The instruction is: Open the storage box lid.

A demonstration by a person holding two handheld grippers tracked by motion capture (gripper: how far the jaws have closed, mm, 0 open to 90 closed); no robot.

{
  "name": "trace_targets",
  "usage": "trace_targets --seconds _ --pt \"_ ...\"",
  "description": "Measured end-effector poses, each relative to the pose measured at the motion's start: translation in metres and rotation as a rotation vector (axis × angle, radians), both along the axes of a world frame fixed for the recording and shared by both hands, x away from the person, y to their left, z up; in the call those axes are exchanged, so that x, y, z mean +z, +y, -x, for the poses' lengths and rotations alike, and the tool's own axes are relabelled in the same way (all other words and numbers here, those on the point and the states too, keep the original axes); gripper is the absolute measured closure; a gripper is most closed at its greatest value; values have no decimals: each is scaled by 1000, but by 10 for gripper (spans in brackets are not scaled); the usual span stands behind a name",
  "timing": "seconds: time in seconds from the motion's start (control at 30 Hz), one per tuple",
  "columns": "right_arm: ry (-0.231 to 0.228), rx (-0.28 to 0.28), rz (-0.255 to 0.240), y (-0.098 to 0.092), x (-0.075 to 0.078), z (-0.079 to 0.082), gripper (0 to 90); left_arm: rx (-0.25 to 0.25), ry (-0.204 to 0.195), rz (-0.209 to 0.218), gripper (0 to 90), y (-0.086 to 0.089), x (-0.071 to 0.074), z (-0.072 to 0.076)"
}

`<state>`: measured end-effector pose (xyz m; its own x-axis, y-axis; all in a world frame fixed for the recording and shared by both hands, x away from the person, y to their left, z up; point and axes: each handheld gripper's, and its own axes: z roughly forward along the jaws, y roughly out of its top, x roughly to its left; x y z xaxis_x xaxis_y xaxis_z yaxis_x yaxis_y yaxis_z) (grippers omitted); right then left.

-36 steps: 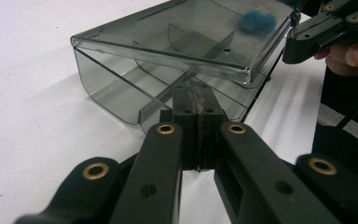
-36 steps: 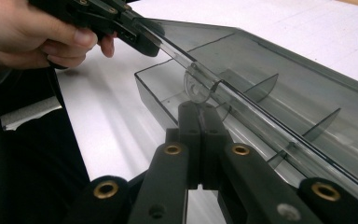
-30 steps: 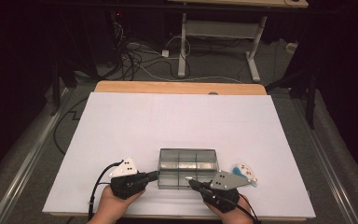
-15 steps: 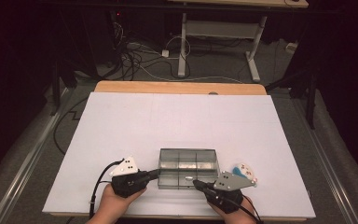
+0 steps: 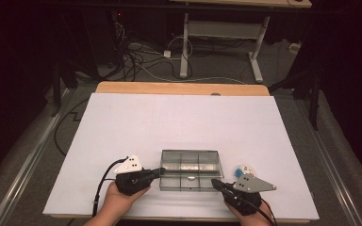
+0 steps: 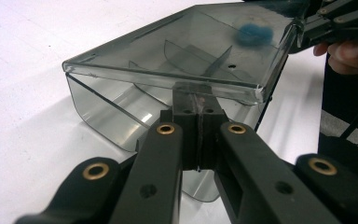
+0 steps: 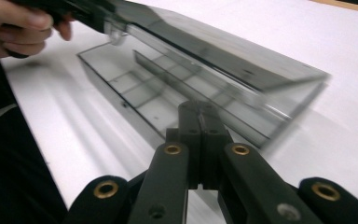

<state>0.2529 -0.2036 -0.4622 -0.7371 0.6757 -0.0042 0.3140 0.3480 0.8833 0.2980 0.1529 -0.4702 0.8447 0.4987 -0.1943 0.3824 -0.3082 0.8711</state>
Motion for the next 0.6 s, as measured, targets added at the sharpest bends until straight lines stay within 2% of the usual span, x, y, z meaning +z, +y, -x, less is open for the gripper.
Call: trace_targets --seconds 0.2,0.4,0.6 --pt "9 -113 17 -17 -2 -9 900 4 -2 -1 876 -1 0 -3" --pt "41 -139 28 -14 -8 -23 900 14 -10 5 876 -4 3 -11" --pt "55 -159 31 -13 -10 -34 900 14 -15 2 876 -9 3 -18"
